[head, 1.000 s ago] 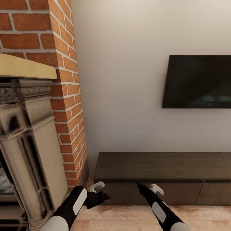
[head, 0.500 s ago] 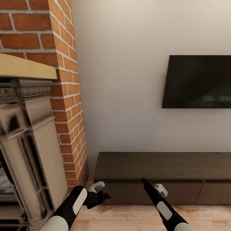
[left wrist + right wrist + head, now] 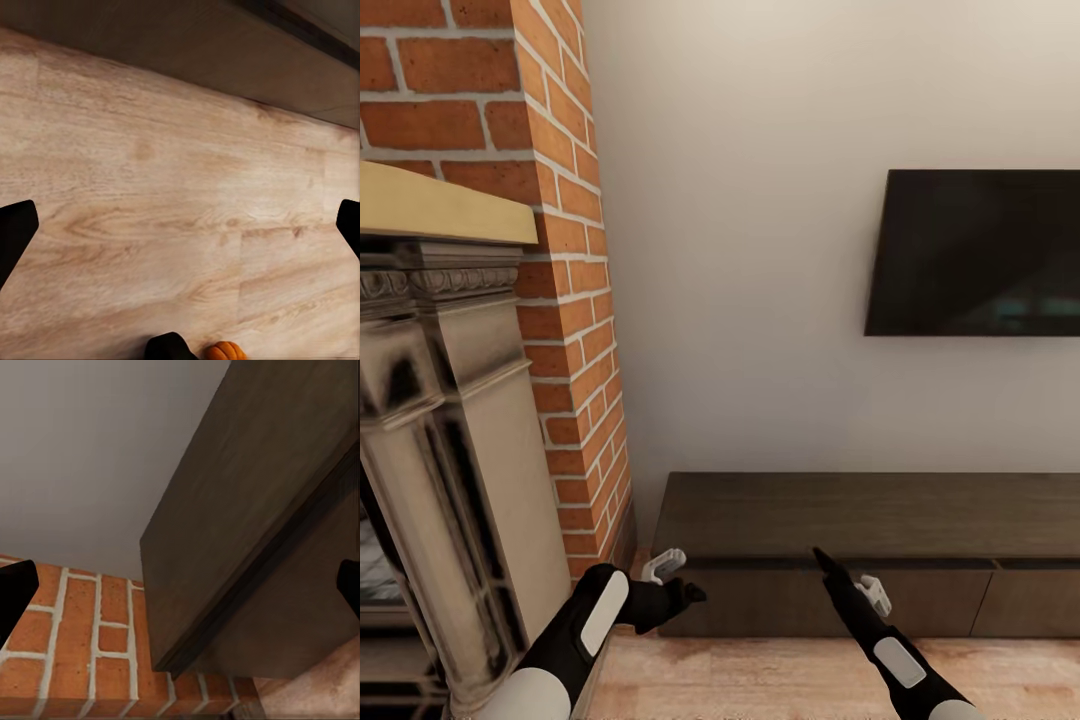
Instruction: Place each of the two pumpkins and all three candles from the living room inside a cabinet in the living room (use any cabinet), then make sure every cabinet is closed, and position the cauldron so it is next to a table in the living room.
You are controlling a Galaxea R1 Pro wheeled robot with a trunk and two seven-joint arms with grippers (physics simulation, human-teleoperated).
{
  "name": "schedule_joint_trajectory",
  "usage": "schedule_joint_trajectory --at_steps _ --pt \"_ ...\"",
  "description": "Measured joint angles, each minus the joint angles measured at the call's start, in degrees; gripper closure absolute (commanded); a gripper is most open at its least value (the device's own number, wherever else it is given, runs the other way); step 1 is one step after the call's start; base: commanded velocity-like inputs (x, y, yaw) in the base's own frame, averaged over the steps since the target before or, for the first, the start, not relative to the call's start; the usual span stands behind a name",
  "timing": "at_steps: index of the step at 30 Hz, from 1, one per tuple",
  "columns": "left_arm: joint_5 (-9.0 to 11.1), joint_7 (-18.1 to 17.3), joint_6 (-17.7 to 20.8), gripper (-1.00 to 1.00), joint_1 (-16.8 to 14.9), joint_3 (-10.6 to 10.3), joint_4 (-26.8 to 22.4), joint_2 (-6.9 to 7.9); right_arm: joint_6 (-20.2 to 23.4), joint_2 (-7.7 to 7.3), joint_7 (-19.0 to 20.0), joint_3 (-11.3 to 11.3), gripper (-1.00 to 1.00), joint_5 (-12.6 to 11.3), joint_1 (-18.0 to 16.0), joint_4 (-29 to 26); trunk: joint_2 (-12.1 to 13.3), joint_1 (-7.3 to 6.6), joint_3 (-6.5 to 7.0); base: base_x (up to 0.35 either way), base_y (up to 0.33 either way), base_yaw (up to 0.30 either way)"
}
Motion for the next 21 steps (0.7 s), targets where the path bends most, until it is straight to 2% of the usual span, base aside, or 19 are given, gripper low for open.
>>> schedule_joint_trajectory --at_steps 6,12,15,21 --pt "-0.01 0.00 0.50 -1.00 0.02 0.01 -0.33 0.01 0.00 -0.07 0.06 -0.02 -1.00 -0.34 0.00 0.09 -2.41 1.32 -1.08 0.000 0.000 0.000" --pt "0.07 -0.06 1.50 -1.00 0.05 0.20 -0.38 0.09 -0.01 -1.17 0.20 0.01 -1.00 -2.76 0.00 0.32 -4.81 2.64 -2.16 0.000 0.000 0.000" --pt "0.06 -0.07 2.31 -1.00 0.02 0.38 -0.40 0.44 0.03 -1.79 0.50 -0.05 -1.00 -4.37 0.00 1.62 -6.02 3.30 -2.69 0.000 0.000 0.000" --pt "0.43 -0.08 2.59 -1.00 0.01 0.35 -0.41 0.85 0.16 -3.36 6.17 0.06 -1.00 -9.62 0.00 5.41 -8.42 4.61 -3.77 0.000 0.000 0.000"
